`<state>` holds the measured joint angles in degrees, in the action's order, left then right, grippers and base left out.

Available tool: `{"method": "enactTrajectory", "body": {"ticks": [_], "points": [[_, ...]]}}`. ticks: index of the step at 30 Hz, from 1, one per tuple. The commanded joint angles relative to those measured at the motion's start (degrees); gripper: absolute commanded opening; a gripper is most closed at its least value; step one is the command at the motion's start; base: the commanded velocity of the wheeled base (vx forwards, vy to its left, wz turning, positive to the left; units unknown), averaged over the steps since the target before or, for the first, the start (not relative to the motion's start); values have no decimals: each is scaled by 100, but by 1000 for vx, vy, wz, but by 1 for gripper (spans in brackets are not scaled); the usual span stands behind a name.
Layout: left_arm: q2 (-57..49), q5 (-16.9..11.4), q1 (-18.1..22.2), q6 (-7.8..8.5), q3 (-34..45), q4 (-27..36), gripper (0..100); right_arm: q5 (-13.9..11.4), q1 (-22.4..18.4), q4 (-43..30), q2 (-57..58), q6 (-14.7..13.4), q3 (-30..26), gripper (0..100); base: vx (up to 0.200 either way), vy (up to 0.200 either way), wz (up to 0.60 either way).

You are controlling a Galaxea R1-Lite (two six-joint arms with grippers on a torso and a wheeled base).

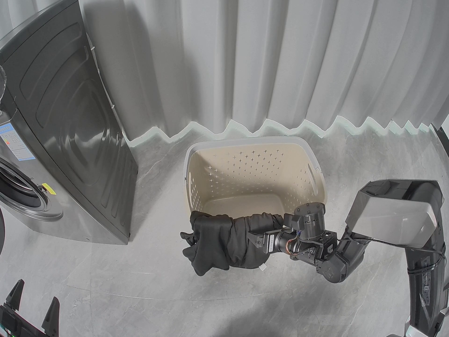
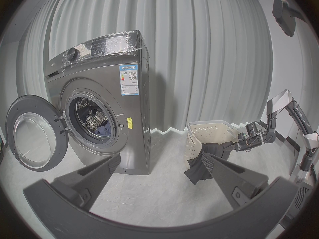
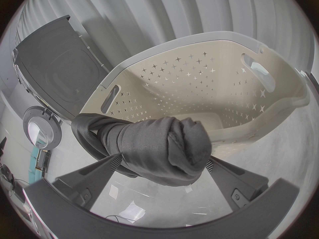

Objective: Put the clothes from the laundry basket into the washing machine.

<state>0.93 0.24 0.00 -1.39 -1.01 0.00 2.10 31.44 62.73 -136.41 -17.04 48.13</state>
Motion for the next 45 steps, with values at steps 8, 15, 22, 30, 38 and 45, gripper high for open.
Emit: {"method": "enactTrajectory", "body": {"ticks": [8, 15, 22, 30, 38, 45], "points": [[-93, 2, 0, -2, 92, 0, 100, -8, -24, 20, -237, 8, 302, 100, 0, 0, 0], [-93, 2, 0, -10, 92, 0, 100, -8, -24, 28, -228, 8, 302, 0, 0, 0, 0], [-93, 2, 0, -28, 92, 0, 100, -16, 82, 354, -78, -1, 56, 0, 0, 0, 0], [-93, 2, 0, -28, 92, 0, 100, -16, 170, 732, 1214, 34, -1095, 0, 0, 0, 0], [-93, 2, 0, -19, 92, 0, 100, -131, 319, 819, 2558, 26, -1789, 0, 0, 0, 0], [-93, 2, 0, -2, 92, 0, 100, -148, 495, 714, 3543, 52, -1833, 0, 0, 0, 0]]}}
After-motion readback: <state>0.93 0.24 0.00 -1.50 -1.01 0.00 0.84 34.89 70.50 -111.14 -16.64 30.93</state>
